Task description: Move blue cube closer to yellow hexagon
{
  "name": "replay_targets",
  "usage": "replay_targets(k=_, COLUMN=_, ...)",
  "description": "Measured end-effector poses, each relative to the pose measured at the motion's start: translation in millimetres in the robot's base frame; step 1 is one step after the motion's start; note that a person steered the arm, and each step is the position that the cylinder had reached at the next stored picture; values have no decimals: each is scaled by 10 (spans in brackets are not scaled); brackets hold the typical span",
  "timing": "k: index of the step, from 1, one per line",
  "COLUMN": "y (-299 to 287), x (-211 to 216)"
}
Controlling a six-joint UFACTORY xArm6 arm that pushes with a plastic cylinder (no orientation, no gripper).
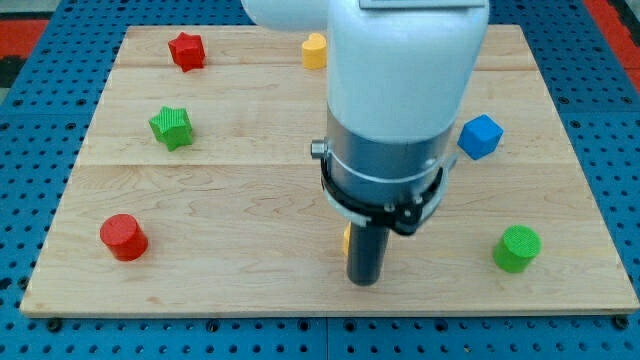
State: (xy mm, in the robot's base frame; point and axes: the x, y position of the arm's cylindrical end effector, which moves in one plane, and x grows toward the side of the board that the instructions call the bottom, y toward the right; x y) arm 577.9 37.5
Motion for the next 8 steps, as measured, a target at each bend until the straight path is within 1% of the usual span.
replay_targets(k=1, y=0, x=-367)
replay_targets(k=3, y=26, x=-812)
replay_targets(k=4, y=203, x=-758)
replay_targets(k=5, y=821, x=-880)
replay_targets(k=7, y=2469, x=-1154)
replay_targets(k=8, y=2621, x=-1583)
